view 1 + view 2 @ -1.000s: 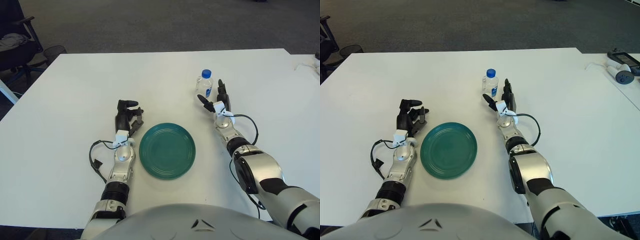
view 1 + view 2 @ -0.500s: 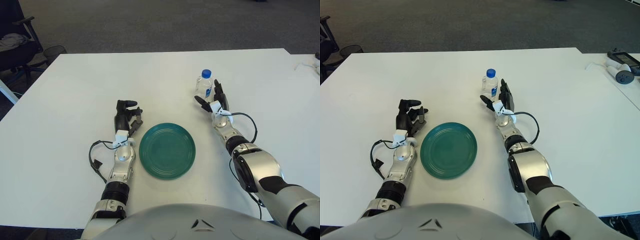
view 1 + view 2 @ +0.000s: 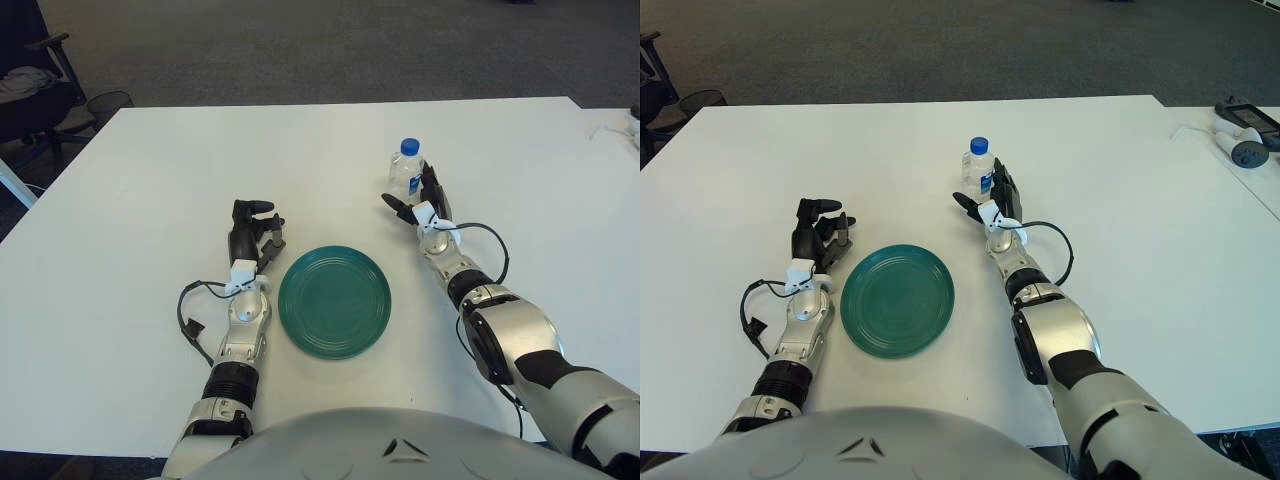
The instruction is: Put the bottle into the plate.
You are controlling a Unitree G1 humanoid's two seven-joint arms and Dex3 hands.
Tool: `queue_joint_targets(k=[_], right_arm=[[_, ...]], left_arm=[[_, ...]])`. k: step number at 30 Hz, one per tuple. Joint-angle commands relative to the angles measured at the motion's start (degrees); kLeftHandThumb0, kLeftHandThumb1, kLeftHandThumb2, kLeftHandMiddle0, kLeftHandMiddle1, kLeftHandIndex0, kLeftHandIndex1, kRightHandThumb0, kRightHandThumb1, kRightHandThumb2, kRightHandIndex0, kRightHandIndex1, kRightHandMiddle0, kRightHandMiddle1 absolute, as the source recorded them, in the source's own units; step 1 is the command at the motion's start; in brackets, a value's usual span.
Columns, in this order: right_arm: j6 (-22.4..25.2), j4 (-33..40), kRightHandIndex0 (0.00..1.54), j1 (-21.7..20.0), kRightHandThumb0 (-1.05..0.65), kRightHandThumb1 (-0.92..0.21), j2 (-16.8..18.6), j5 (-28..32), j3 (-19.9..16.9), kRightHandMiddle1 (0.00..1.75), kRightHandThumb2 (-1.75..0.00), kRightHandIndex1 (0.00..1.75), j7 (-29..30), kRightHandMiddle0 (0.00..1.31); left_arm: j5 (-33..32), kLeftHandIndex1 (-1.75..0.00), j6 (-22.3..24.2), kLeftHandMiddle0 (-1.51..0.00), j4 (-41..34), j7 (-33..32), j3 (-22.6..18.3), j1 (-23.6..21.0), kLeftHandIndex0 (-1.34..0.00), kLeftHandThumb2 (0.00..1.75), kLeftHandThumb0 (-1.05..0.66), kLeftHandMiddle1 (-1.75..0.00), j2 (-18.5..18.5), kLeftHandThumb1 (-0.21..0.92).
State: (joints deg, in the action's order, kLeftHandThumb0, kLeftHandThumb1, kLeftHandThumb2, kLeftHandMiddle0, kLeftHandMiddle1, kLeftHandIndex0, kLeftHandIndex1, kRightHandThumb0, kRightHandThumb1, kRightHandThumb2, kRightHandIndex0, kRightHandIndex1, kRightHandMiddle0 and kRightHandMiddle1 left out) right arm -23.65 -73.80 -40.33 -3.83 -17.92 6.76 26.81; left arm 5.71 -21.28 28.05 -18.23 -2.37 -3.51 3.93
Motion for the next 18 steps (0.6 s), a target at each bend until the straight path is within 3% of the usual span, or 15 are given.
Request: queue_joint_targets(k=[1,18], right_arm=[[1.9,-1.3,0.07,-0.2,-1.05,-0.92,0.8,-0.6,0.6,0.09,-0.24,0.01,-1.5,0.0],[6.3,-2.4,0.05,-5.6,-1.05,-0.92,1.2,-0.3,-0.2,0.15,-0.31,0.0,-3.2,0.0]], left_arm=[[0.3,-1.75,1.1,-0.61,4.8,-0.2,-0.5,3.4,-0.28,0.74,-0.37,-1.18,-0.2,0.77],[0.3,-1.75,0.9,-0.61,3.6,-1.3,-0.8,4.3,-0.27,0.7,-0.36,-1.17,0.1,0.79]])
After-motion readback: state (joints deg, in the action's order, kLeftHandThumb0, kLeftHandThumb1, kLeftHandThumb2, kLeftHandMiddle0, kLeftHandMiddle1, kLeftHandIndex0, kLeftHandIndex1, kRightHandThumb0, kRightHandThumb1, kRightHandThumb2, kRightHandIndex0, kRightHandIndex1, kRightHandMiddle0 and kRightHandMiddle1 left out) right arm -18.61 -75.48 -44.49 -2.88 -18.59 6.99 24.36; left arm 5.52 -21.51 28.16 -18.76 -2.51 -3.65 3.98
